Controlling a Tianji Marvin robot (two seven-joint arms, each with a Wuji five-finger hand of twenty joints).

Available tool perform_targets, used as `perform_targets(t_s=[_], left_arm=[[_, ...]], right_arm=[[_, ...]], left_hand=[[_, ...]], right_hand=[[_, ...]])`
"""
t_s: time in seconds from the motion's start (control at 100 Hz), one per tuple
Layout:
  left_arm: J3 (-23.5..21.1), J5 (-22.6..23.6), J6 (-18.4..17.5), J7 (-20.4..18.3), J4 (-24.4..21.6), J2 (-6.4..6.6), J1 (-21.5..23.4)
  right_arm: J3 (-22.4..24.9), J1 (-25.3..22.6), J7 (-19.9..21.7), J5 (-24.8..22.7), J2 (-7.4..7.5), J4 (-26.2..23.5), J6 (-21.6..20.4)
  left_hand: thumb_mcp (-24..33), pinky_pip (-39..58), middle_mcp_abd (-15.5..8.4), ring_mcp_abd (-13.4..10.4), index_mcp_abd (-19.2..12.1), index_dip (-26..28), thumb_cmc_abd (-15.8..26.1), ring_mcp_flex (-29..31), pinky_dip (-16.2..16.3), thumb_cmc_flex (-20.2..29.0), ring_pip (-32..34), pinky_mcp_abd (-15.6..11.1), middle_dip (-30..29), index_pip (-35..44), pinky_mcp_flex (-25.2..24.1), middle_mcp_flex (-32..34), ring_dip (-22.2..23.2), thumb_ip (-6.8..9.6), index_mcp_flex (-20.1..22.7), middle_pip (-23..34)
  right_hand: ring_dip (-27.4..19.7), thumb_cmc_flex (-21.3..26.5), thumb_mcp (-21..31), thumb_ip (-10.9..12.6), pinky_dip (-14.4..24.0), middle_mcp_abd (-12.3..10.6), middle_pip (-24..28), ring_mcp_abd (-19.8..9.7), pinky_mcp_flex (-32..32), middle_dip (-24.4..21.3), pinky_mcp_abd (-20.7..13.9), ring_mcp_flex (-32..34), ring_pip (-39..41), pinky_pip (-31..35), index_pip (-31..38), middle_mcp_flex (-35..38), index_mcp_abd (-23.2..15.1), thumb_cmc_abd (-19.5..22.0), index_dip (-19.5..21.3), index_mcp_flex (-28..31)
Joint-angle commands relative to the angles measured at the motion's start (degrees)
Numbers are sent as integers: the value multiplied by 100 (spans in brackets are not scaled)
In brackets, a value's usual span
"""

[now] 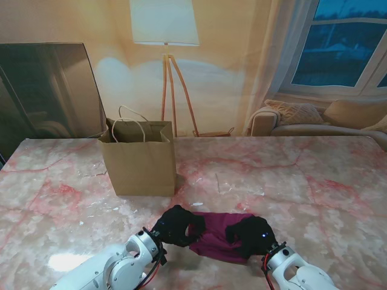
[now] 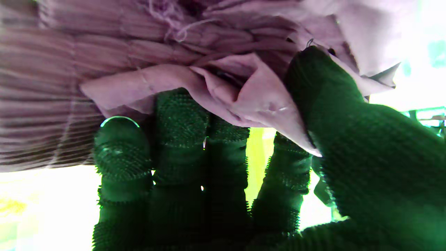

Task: Fold the socks and the shorts into the kraft paper bag

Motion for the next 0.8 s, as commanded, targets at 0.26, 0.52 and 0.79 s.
perform_targets(t_s=[0.26,0.52,0.79], left_arm=[[-578,-176,-146,-730,-663,208,491],[-1115,-528,-234,-1196,-1190,265,844],[-1294,-761,-270,-1078,-1525,200,990]], right_arm=[[176,-350,803,-14,68,-352,-168],[399,-579,1086,-97,96,-627,-351],[688,-816,704,275,-27,-734,-601]], left_hand=[[-230,-578,434,95,1265,-2564,160,-558,139,-1505,-436,120,-324,-2336,-428,-702,-165,73,477,-286],[-1647,-998,612,241,1578,-3157,1051,-836,192,-1956,-615,141,-412,-3113,-624,-996,-176,237,596,-475],[-3206,-1115,799,336,1566,-3375,2657,-790,302,-1652,-590,145,-497,-3303,-657,-890,-115,772,1030,-510]], right_hand=[[-344,-1275,-347,-175,280,-125,-684,54,-1003,-237,-71,-1044,-1156,-731,-642,-934,275,849,-442,-181],[-445,-2332,-549,986,518,-70,-1260,45,-1625,-583,-71,-1816,-1541,-1191,-1795,-1733,666,1588,434,-196],[-596,-2286,-861,1083,432,-62,-1340,51,-1824,-746,30,-1866,-1751,-1646,-2055,-1700,819,2090,415,-390]])
